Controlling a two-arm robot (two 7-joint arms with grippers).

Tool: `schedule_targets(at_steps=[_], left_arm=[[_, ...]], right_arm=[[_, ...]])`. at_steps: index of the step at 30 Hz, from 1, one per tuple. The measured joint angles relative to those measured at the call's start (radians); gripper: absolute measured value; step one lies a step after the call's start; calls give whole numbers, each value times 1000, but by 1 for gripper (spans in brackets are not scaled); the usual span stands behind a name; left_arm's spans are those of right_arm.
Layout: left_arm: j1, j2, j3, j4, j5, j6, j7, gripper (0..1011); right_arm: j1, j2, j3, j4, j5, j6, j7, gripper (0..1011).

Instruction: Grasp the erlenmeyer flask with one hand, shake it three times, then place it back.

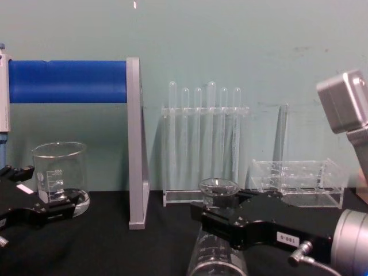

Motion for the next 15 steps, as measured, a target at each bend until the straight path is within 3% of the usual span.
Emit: schedule_targets(at_steps=[11,15], left_arm=[[0,0,0,0,0,0,0,1001],[0,0,0,0,0,0,0,1001]], right_arm=[[0,0,0,0,1,0,0,450],[0,0,1,-1,1,0,0,539]])
